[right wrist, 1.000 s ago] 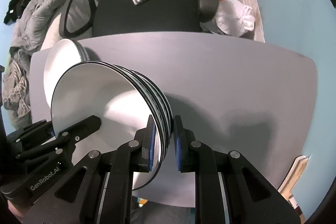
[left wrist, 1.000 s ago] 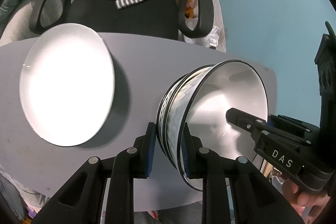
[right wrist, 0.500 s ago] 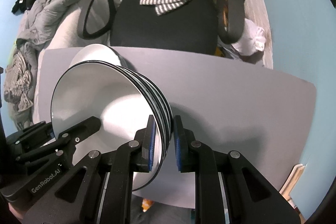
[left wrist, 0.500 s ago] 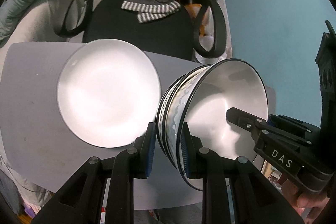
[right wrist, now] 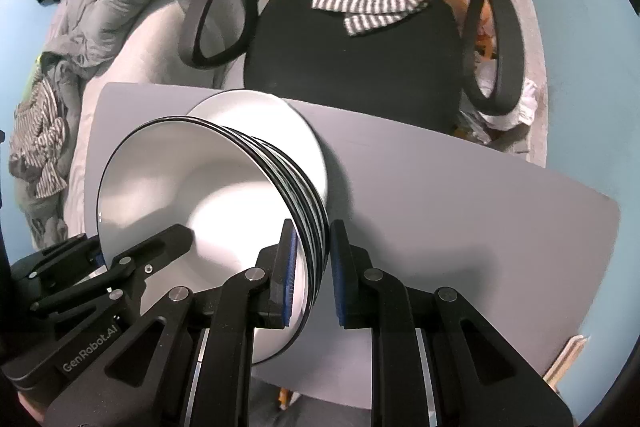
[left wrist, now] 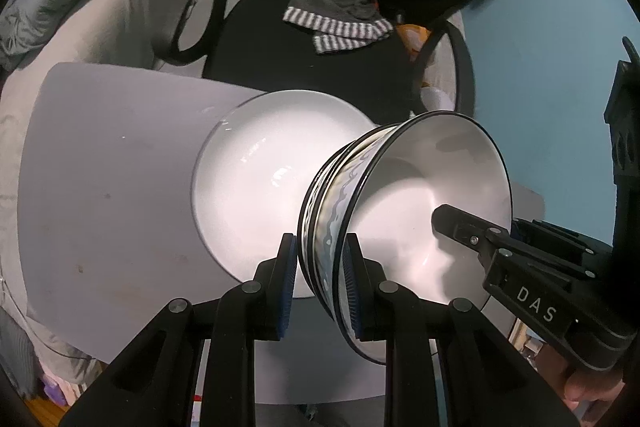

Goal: Organize plates and bowls

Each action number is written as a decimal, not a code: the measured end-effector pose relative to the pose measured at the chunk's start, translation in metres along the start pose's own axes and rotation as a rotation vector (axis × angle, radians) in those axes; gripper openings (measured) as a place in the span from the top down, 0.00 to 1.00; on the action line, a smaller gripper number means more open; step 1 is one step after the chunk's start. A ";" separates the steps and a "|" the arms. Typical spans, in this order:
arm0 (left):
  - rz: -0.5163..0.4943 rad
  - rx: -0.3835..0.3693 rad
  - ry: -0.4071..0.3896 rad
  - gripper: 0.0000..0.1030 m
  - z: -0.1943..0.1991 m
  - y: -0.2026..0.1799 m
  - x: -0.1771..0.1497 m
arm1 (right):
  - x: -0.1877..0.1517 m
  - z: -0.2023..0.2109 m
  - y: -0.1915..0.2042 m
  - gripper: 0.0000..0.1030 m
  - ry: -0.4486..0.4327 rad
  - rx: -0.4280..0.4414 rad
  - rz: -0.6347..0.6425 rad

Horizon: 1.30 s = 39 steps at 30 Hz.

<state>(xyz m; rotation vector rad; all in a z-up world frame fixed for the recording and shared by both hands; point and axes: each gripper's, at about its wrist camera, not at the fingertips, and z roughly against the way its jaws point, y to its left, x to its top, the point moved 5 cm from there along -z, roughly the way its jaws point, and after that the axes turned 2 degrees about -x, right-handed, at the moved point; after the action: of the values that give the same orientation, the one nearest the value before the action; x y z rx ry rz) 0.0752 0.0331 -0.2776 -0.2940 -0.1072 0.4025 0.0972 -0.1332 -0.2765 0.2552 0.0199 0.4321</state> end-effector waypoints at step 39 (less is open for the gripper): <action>-0.020 -0.033 0.024 0.65 -0.016 0.042 0.017 | 0.012 -0.039 0.029 0.65 0.006 -0.044 -0.062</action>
<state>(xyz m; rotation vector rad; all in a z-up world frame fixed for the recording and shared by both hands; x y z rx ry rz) 0.0776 0.0728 -0.3053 -0.3297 -0.0928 0.3779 0.0936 -0.0930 -0.3060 0.2090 0.0241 0.3712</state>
